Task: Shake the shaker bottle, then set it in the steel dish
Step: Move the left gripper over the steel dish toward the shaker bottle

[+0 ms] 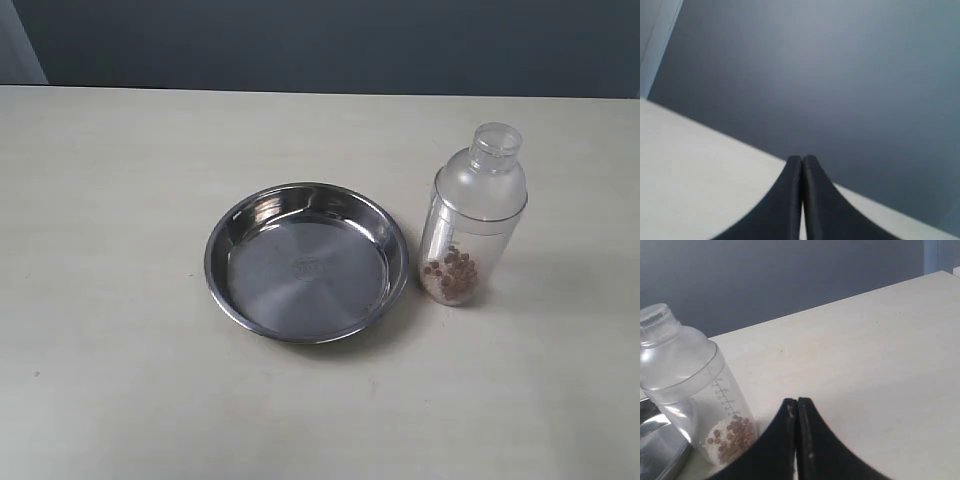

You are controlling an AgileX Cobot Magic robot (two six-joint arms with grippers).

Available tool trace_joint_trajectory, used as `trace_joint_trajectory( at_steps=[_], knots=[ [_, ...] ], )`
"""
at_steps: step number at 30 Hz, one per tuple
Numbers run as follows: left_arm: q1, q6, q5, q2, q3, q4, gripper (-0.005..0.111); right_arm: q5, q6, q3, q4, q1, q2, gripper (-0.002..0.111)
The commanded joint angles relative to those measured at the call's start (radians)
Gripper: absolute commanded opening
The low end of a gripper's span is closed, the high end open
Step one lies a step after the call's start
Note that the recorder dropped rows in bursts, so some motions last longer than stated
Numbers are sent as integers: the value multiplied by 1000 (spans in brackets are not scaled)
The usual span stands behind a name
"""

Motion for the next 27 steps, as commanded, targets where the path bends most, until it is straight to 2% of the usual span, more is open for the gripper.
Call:
trace_joint_trajectory(
  at_steps=[1, 4, 7, 9, 11, 13, 17, 20, 27],
  knots=[
    [-66, -1, -47, 81, -109, 73, 0, -11, -4, 2, -3, 2, -4, -1],
    [-121, -1, -66, 213, -138, 122, 0, -11, -4, 2, -3, 2, -4, -1],
    [-206, -20, -219, 382, -147, 179, 0, -11, -4, 2, -3, 2, -4, -1],
    [-276, -162, -368, 492, -165, 385, 0, -11, -4, 2, -3, 2, -4, -1],
    [-350, -333, -593, 628, -199, 722, 0, -11, -4, 2, -3, 2, -4, -1],
    [-396, -355, -714, 782, -271, 932, 0, -11, -4, 2, -3, 2, -4, -1],
    [-449, -357, -648, 1057, -463, 914, 0, -11, -4, 2, -3, 2, -4, -1],
    [-464, -369, -668, 1201, -560, 925, 0, -11, -4, 2, -3, 2, -4, -1],
    [-506, -439, -715, 1321, -649, 955, 0, -11, -4, 2, -3, 2, -4, -1]
  ],
)
